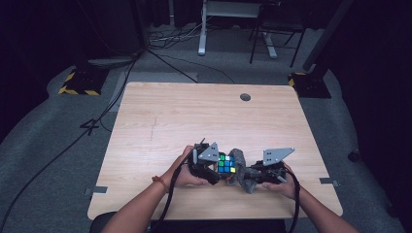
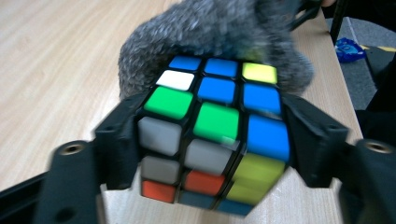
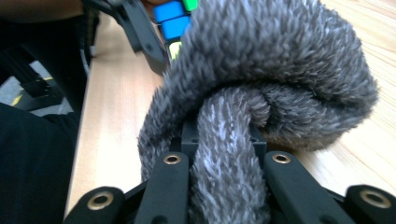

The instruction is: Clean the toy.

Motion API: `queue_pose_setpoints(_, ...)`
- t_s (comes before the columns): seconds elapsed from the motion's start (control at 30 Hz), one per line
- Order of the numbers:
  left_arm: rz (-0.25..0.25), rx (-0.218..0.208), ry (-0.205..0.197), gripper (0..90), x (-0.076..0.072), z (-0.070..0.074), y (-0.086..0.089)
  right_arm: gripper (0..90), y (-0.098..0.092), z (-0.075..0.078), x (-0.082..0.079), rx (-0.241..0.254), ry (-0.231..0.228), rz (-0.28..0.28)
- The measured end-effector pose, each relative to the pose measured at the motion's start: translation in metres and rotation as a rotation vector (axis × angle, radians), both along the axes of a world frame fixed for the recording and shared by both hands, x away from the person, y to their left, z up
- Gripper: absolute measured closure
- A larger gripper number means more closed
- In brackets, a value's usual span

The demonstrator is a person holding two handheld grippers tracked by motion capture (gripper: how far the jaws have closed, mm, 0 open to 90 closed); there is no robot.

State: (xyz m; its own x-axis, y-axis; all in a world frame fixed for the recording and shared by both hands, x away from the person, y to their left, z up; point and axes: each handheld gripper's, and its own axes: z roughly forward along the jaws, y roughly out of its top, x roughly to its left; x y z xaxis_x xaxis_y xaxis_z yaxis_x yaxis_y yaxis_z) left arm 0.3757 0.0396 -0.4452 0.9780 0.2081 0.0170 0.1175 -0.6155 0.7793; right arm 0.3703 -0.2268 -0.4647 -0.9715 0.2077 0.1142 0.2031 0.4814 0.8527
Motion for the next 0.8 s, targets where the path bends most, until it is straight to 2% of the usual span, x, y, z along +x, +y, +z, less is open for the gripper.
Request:
queue_pose_setpoints(0.03, -0.004, 0.015, -0.004, 24.3, 0.000, -0.002, -0.001, 78.1, 0.002, 0.001, -0.002, -0.019, -0.018, 0.004)
queue_pose_setpoints(0.1, -0.012, 0.042, -0.014, 24.6, -0.001, -0.003, -0.002, 78.1, 0.004, 0.000, -0.003, -0.026, -0.021, 0.011)
queue_pose_setpoints(0.13, -0.017, 0.041, -0.019, 26.3, -0.001, -0.002, -0.001, 78.1, 0.004, -0.001, -0.002, -0.034, -0.022, 0.009)
queue_pose_setpoints(0.2, -0.015, 0.029, -0.012, 28.1, 0.000, -0.002, 0.000, 78.1, 0.002, -0.001, -0.001, -0.027, -0.021, 0.003)
queue_pose_setpoints(0.27, -0.021, 0.032, -0.008, 28.9, 0.000, -0.001, 0.001, 78.1, 0.000, 0.005, -0.002, -0.019, -0.039, 0.005)
queue_pose_setpoints(0.33, -0.021, 0.044, -0.012, 29.3, 0.000, -0.002, -0.001, 78.1, -0.001, 0.009, -0.003, -0.002, -0.047, 0.010)
queue_pose_setpoints(0.4, -0.037, 0.067, -0.024, 29.9, -0.001, -0.003, -0.003, 78.1, 0.001, 0.009, -0.004, -0.024, -0.065, 0.017)
queue_pose_setpoints(0.5, -0.055, 0.096, -0.047, 31.2, -0.003, -0.003, -0.004, 78.1, 0.001, 0.008, -0.005, -0.029, -0.064, 0.021)
queue_pose_setpoints(0.57, -0.059, 0.105, -0.059, 31.9, -0.004, -0.002, -0.004, 78.1, 0.002, 0.009, -0.005, -0.016, -0.063, 0.023)
queue_pose_setpoints(0.7, -0.036, 0.098, -0.109, 33.0, -0.008, 0.003, -0.003, 78.0, 0.001, 0.007, -0.002, -0.015, -0.050, -0.003)
queue_pose_setpoints(0.8, -0.043, 0.071, -0.113, 33.4, -0.009, 0.009, -0.001, 77.9, 0.001, 0.004, 0.001, -0.041, -0.041, -0.029)
